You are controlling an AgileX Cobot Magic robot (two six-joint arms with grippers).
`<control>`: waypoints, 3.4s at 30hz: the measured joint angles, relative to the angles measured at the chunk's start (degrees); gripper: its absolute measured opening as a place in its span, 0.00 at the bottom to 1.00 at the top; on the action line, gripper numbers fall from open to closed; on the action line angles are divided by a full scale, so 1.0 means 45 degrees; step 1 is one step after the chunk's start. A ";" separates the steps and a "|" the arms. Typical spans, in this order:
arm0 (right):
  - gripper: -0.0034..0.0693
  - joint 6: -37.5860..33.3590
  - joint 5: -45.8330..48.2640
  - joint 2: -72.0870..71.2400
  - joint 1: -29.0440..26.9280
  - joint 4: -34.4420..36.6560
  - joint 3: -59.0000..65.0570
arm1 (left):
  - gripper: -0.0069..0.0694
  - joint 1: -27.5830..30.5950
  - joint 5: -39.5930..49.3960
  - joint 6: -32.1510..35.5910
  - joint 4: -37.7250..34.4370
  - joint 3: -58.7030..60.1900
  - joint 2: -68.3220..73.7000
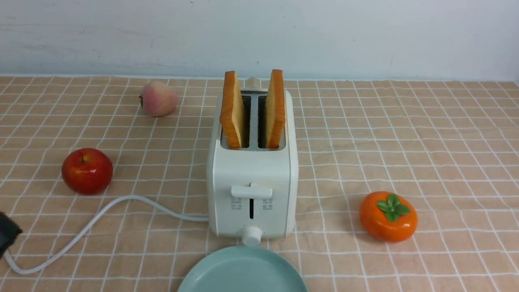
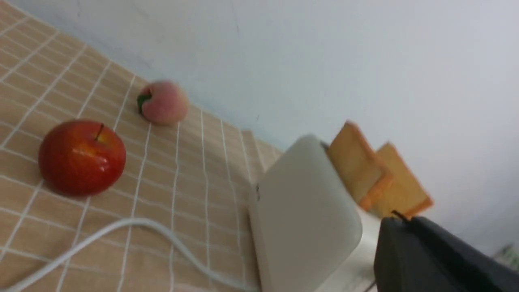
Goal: Take toasted bread from bread machine on light coffee tablecloth place on plate.
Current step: 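Reach for a toast slice standing in the toaster with the left gripper, then place the slice of bread on the plate with the left gripper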
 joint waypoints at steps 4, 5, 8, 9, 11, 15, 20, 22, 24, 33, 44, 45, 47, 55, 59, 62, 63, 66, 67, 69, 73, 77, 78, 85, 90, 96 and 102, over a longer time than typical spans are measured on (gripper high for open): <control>0.02 -0.1189 0.1955 0.2299 0.0000 0.0967 -0.0279 | 0.07 0.0000 0.3135 0.0468 0.1294 -0.2814 0.3116; 0.02 -0.1606 0.2238 0.2678 0.0000 0.1246 -0.0279 | 0.07 0.0000 0.3748 0.0436 0.1570 -0.3452 0.3889; 0.02 -0.2749 0.2542 0.3372 0.0000 0.2076 -0.0279 | 0.07 0.0000 0.5802 -0.0065 0.2347 -0.5926 0.6078; 0.02 -0.3095 0.2542 0.3477 0.0000 0.2384 -0.0279 | 0.07 0.0000 0.6450 -0.0204 0.2547 -0.6724 0.6861; 0.02 -0.3559 0.2513 0.3550 0.0000 0.2841 -0.0279 | 0.07 0.0000 0.7401 -0.0353 0.2814 -0.7789 0.8092; 0.03 -0.4519 0.2329 0.3571 0.0000 0.3578 -0.0279 | 0.07 -0.0013 0.9004 -0.0727 0.3019 -1.0192 1.0602; 0.03 -0.5459 0.1758 0.3574 0.0000 0.4227 0.0164 | 0.07 -0.1209 0.9418 -0.0770 0.3355 -1.2964 1.2865; 0.03 -0.5471 0.1577 0.3574 0.0000 0.4364 0.0408 | 0.07 -0.1735 0.9114 -0.0756 0.3508 -1.3471 1.3278; 0.03 -0.5498 0.1320 0.3574 0.0000 0.4549 0.0786 | 0.07 -0.2294 0.8451 -0.0724 0.3745 -1.3954 1.3706; 0.04 -0.6199 0.0319 0.3574 0.0000 0.5906 0.1625 | 0.39 -0.4014 0.4438 -0.0724 0.4323 -1.4570 1.5658; 0.05 -0.8136 0.0054 0.3574 0.0000 0.7871 0.1625 | 0.75 -0.4512 0.3898 -0.0724 0.4226 -1.4630 1.7823; 0.05 -0.8202 0.0054 0.3574 0.0000 0.7978 0.1625 | 0.71 -0.4512 0.3877 -0.0724 0.4333 -1.4658 1.7851; 0.05 -0.8294 0.0043 0.3574 0.0000 0.8139 0.1625 | 0.60 -0.4512 0.3850 -0.0724 0.4483 -1.4686 1.7862; 0.06 -0.8321 0.0019 0.3574 0.0000 0.8231 0.1625 | 0.07 -0.4512 0.3792 -0.0724 0.4682 -1.4699 1.7867; 0.06 -0.8321 0.0019 0.3574 0.0000 0.8231 0.1625 | 0.07 -0.4512 0.3786 -0.0724 0.4771 -1.4678 1.7448; 0.06 -0.8321 0.0015 0.3574 0.0000 0.8231 0.1625 | 0.12 -0.4512 0.3592 -0.0724 0.5012 -1.4672 1.7071; 0.06 -0.8321 0.0015 0.3574 0.0000 0.8231 0.1625 | 0.16 -0.4512 0.3546 -0.0724 0.5195 -1.4672 1.7002; 0.07 -0.8321 0.0015 0.3574 0.0000 0.8231 0.1625 | 0.33 -0.4512 0.3479 -0.0724 0.5673 -1.4672 1.6908; 0.07 -0.8321 0.0015 0.3574 0.0000 0.8231 0.1625 | 0.38 -0.4512 0.3493 -0.0724 0.5738 -1.4672 1.6922; 0.07 -0.8321 0.0015 0.3574 0.0000 0.8231 0.1625 | 0.51 -0.4512 0.3519 -0.0724 0.5832 -1.4672 1.7060; 0.07 -0.8325 0.0015 0.3574 0.0000 0.8231 0.1625 | 0.76 -0.4512 0.3781 -0.0724 0.5904 -1.4672 1.7690; 0.08 -0.8325 0.0004 0.3574 0.0000 0.8231 0.1625 | 0.80 -0.4512 0.4050 -0.0724 0.6246 -1.4663 1.8535; 0.08 -0.8325 0.0004 0.3574 0.0000 0.8233 0.1625 | 0.75 -0.4512 0.4129 -0.0724 0.6457 -1.4663 1.8600; 0.08 -0.8325 0.0004 0.3574 0.0000 0.8244 0.1625 | 0.19 -0.4526 0.4813 -0.0768 0.6802 -1.4596 1.7637; 0.09 -0.8325 0.0004 0.3574 0.0000 0.8244 0.1625 | 0.22 -0.4512 0.4826 -0.1133 0.6308 -1.4566 1.5190; 0.10 -0.8325 0.0004 0.3574 0.0000 0.8244 0.1625 | 0.22 -0.4512 0.6086 -0.1727 0.5208 -1.4655 1.2939; 0.10 -0.8325 0.0004 0.3574 0.0000 0.8244 0.1625 | 0.22 -0.4512 0.9551 -0.2202 0.3888 -1.3540 1.2474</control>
